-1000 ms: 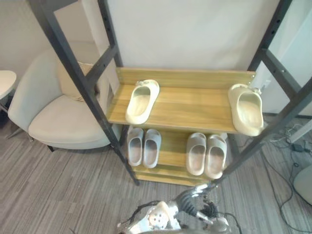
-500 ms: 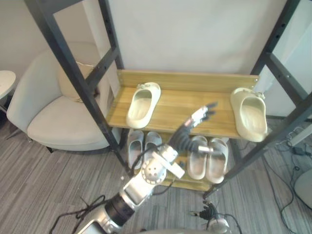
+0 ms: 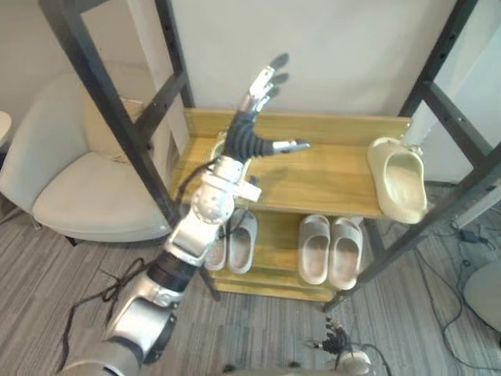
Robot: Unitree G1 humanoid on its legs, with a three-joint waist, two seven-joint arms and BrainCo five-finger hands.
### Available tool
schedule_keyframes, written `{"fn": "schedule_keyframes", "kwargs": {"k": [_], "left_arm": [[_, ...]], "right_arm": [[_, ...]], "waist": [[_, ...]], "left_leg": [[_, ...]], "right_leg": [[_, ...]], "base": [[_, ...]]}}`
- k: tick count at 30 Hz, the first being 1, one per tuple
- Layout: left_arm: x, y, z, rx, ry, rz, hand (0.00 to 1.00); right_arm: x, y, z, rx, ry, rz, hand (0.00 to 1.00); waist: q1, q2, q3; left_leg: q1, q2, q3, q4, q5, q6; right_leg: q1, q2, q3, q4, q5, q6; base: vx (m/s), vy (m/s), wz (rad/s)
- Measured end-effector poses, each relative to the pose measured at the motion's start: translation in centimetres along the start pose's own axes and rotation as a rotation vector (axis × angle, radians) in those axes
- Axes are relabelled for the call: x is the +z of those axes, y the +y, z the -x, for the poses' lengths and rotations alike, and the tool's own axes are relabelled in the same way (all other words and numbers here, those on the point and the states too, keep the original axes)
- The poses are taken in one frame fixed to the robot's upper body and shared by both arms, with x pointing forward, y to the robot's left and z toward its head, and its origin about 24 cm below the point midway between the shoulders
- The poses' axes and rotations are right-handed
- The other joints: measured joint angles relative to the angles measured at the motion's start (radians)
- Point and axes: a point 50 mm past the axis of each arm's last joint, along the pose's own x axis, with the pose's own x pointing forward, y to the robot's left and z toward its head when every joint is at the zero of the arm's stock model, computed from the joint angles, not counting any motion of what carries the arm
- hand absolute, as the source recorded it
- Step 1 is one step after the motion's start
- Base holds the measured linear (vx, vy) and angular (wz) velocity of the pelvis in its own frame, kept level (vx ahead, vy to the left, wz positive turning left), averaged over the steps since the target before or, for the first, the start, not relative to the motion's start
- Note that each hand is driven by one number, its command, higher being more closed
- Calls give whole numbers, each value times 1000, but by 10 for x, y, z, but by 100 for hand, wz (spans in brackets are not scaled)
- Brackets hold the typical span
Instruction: Organize the slippers on the shoe rack
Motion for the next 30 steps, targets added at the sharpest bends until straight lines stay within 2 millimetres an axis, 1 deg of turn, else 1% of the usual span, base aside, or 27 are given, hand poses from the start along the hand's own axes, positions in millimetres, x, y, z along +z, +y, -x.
{"fn": "schedule_keyframes", "kwargs": {"k": [3, 4, 8, 9, 10, 11, 13, 16, 20, 26, 30], "left_arm": [[-1, 15, -9, 37, 7, -50, 0], [-3, 23, -12, 52, 16, -77, 0], [-3, 40, -24, 83, 30, -143, 0], [-2, 51, -30, 96, 33, -184, 0], [-2, 53, -30, 98, 36, -193, 0], [-4, 60, -30, 104, 53, -223, 0], [-8, 67, -29, 109, 75, -256, 0], [-9, 75, -28, 132, 88, -272, 0], [-11, 86, -29, 141, 113, -338, 0], [-14, 95, -27, 146, 138, -411, 0], [-22, 104, -23, 150, 184, -464, 0]], "right_arm": [[2, -2, -1, -6, -6, 1, 0], [4, -2, -1, -6, -17, -1, 0], [8, -3, -1, -10, -33, -3, 0], [11, -4, -2, -11, -42, -4, 0], [12, -4, -2, -12, -45, -4, 0], [14, -5, -1, -16, -57, -7, 0], [16, -5, -1, -18, -68, -8, 0], [16, -5, -1, -19, -68, -11, 0], [19, -7, -2, -23, -76, -29, 0], [19, -7, -2, -26, -79, -32, 0], [20, -11, -2, -38, -83, -41, 0]], "waist": [[-7, -3, 8], [-15, -7, 16], [-28, -11, 27], [-29, -10, 44], [-29, -9, 48], [-32, -6, 57], [-35, -4, 59], [-37, -2, 63], [-40, 2, 83], [-40, 5, 87], [-40, 17, 94]], "left_leg": [[-13, -3, -3, 0, 0, 0], [-12, -4, -3, 1, 0, 0], [-31, -7, -4, 5, 0, 1], [-44, -8, -3, 13, 0, 1], [-43, -8, -3, 13, 0, 1], [-44, -7, -3, 13, 0, 1], [-45, -7, -3, 13, 0, 1], [-46, -7, -4, 14, 0, 1], [-46, -6, -6, 15, -1, 1], [-46, -7, -7, 15, -1, 2], [-43, -7, -8, 17, -1, 1]], "right_leg": [[-7, -1, 3, -1, 1, 0], [-7, -2, 5, -3, 1, 0], [-25, -4, 13, -6, 4, -3], [-34, -4, 19, -13, 13, -3], [-34, -4, 21, -14, 15, -4], [-36, -3, 25, -15, 16, -4], [-40, -4, 31, -14, 16, -5], [-44, -4, 36, -14, 16, -5], [-44, -4, 37, -12, 18, -5], [-44, -3, 38, -12, 19, -5], [-38, -2, 28, -12, 20, -7]], "base": [[75, 6, -5], [34, 7, -5], [20, 11, -7], [1, 7, -10], [-12, 4, -14], [-18, 0, -9], [-12, 1, -10], [-3, 1, -4], [-8, 1, 0], [-11, 2, 0], [0, 0, 0]]}}
